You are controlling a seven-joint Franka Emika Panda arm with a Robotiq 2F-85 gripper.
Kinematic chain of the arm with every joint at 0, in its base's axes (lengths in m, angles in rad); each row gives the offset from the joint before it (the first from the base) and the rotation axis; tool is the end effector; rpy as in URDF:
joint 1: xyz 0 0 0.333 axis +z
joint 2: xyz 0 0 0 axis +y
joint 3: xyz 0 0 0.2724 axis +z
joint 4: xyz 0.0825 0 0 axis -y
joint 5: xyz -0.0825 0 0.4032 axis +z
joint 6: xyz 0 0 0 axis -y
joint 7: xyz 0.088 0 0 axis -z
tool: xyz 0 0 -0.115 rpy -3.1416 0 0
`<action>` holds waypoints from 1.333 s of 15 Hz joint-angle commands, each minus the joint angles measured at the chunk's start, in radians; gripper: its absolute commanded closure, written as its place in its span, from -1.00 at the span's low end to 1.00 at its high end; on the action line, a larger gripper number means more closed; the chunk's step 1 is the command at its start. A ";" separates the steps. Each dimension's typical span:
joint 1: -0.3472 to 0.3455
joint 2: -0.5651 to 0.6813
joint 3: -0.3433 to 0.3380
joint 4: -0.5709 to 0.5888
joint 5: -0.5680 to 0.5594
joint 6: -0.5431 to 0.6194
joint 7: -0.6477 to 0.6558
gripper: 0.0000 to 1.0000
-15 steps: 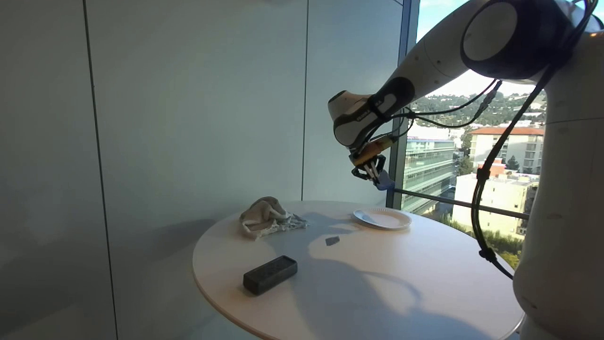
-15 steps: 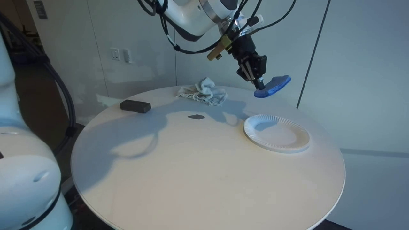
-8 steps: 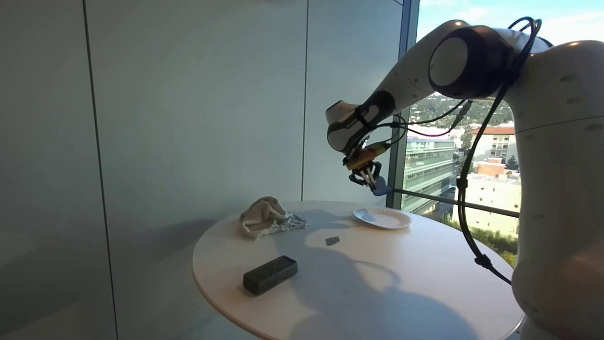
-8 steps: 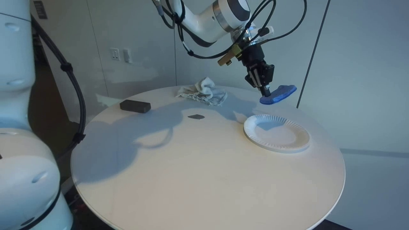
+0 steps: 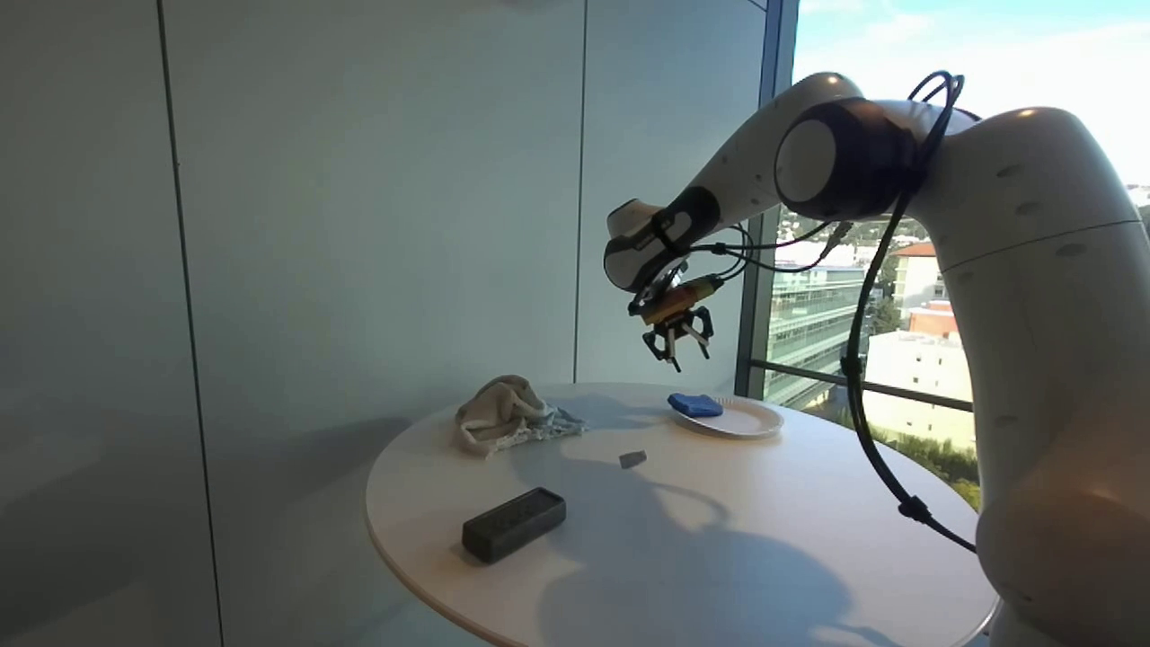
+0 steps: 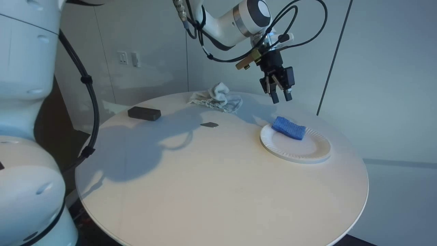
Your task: Use the white towel to wipe the table, then put the blue sponge on the white plate
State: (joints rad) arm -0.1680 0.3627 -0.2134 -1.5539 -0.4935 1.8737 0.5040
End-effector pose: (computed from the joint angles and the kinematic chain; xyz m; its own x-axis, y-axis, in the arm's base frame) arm 0.6098 -0.2723 0.3979 0.7738 -0.6080 0.1777 -0.6061 -0.6292 0.4865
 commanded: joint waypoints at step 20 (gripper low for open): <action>0.132 -0.624 0.188 -0.459 0.492 -0.248 -0.221 -1.00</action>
